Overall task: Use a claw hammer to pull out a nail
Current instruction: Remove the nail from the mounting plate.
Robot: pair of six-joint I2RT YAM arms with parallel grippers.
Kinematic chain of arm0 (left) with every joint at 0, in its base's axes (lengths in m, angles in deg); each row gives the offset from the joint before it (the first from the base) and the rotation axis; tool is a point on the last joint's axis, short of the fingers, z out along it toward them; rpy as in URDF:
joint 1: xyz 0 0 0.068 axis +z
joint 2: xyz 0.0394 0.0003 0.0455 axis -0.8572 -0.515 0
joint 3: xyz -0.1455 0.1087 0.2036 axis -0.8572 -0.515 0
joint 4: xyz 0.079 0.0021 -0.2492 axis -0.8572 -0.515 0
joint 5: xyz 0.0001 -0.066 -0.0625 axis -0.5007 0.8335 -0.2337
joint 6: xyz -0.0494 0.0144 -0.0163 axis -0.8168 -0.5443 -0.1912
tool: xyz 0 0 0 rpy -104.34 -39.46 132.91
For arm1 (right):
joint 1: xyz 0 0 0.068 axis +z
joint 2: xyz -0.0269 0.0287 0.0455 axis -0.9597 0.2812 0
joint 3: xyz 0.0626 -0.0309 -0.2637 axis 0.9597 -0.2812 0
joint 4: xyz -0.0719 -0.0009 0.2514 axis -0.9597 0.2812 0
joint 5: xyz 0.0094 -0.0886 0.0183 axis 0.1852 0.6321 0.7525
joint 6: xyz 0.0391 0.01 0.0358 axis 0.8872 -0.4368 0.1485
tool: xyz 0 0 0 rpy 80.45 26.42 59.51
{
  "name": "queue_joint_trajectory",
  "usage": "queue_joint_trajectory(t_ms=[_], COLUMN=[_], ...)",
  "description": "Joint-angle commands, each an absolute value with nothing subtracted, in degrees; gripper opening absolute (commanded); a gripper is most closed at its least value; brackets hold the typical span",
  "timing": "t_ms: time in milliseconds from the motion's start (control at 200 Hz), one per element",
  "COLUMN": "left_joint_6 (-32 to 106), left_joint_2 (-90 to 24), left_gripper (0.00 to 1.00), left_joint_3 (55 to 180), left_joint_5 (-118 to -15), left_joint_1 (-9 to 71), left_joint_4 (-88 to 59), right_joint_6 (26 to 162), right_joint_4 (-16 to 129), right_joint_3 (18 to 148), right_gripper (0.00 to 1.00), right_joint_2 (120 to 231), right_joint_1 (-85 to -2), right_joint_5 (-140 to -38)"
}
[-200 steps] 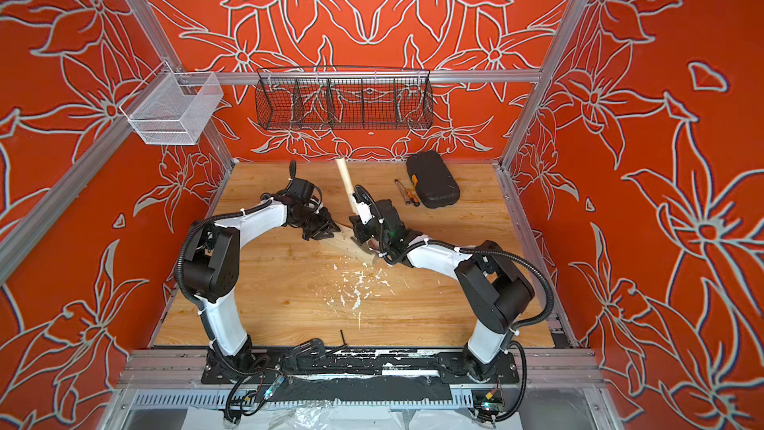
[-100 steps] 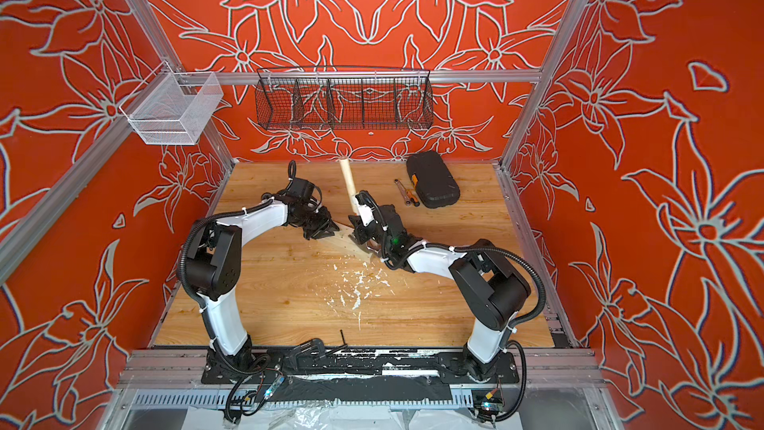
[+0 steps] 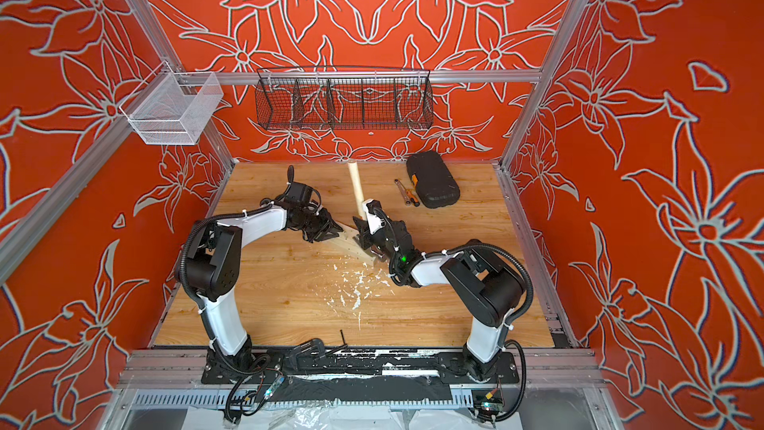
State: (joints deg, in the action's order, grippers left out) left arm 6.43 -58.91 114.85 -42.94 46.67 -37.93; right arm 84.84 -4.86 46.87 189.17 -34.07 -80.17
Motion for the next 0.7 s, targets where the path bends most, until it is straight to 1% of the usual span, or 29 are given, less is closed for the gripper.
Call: queue_joint_trajectory(t_ms=[0,150,420,696], left_joint_6=[4.80,3.26,2.84,2.56], left_joint_2=[-62.93,-62.76,-63.33,-62.58], left_gripper=[0.25,0.25,0.25,0.24], left_joint_3=[110.22,107.69,107.01,107.12], left_joint_5=[-49.50,-47.84,-48.13,-47.80], left_joint_1=[47.78,49.12,50.04,50.55], left_joint_4=[-44.41,-42.10,-41.96,-41.96], right_joint_6=[89.35,89.71,88.92,87.53], right_joint_4=[-13.55,-18.42,-22.97,-23.09], right_joint_3=[43.66,41.63,38.62,36.21], right_gripper=[0.00,0.00,0.00,0.00], right_joint_2=[191.97,193.46,192.68,190.90], right_joint_1=[-34.30,-34.14,-33.68,-32.46], right_joint_5=[-78.37,-77.67,-76.76,-75.22])
